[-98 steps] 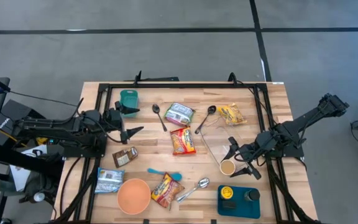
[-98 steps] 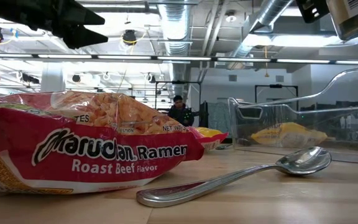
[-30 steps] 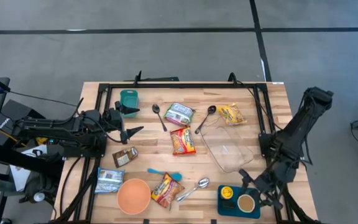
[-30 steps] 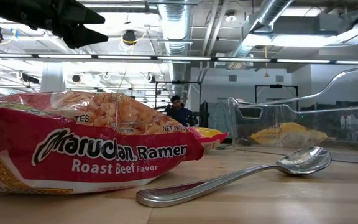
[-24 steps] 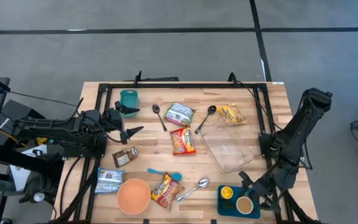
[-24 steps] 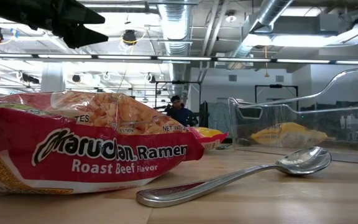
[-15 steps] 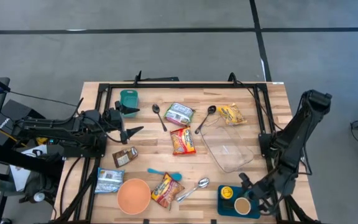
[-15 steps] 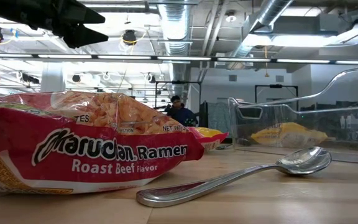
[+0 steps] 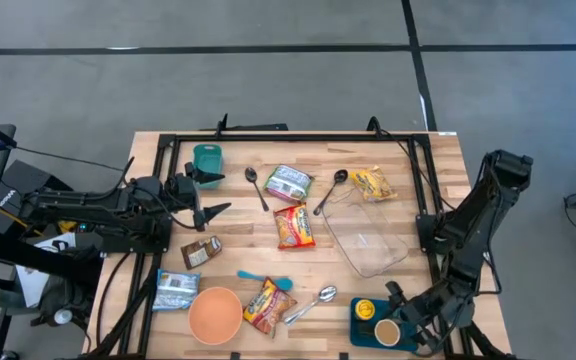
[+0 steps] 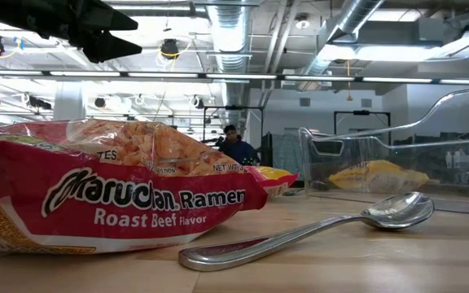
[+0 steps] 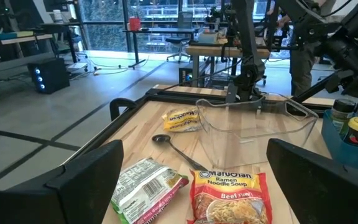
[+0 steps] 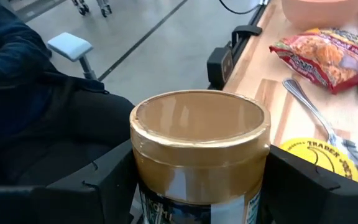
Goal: Pick & Place Food Item
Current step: Put the golden spice bottle into the blue bin
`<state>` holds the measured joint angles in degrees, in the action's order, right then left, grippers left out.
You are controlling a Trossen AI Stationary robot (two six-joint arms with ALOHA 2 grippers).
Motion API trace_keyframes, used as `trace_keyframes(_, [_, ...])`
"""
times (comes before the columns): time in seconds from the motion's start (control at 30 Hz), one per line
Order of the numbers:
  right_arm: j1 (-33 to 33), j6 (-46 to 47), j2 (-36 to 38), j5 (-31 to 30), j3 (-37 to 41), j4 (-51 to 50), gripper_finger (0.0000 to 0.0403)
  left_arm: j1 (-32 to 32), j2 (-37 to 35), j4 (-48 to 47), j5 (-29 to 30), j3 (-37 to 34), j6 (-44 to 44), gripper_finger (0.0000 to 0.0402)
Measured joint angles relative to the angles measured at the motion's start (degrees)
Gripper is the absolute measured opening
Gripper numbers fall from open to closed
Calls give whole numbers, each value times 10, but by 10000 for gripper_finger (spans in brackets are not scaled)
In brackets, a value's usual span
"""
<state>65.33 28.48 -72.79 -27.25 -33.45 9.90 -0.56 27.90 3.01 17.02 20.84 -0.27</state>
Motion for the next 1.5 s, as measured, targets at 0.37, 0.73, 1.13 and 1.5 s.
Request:
trace_keyframes(0.37, [22,31,-42,-53,0,0,279,0,0,0,0,0,0,392])
trace_keyframes(0.73, [27,65,-54,-77,0,-4,279,0,0,0,-3,0,0,392])
trace_keyframes(1.13, [41,76,-54,-103,0,-10,284,0,0,0,-2,0,0,392])
trace_keyframes(1.5, [40,93,-101,-104,0,15,285,0,0,0,0,0,0,392])
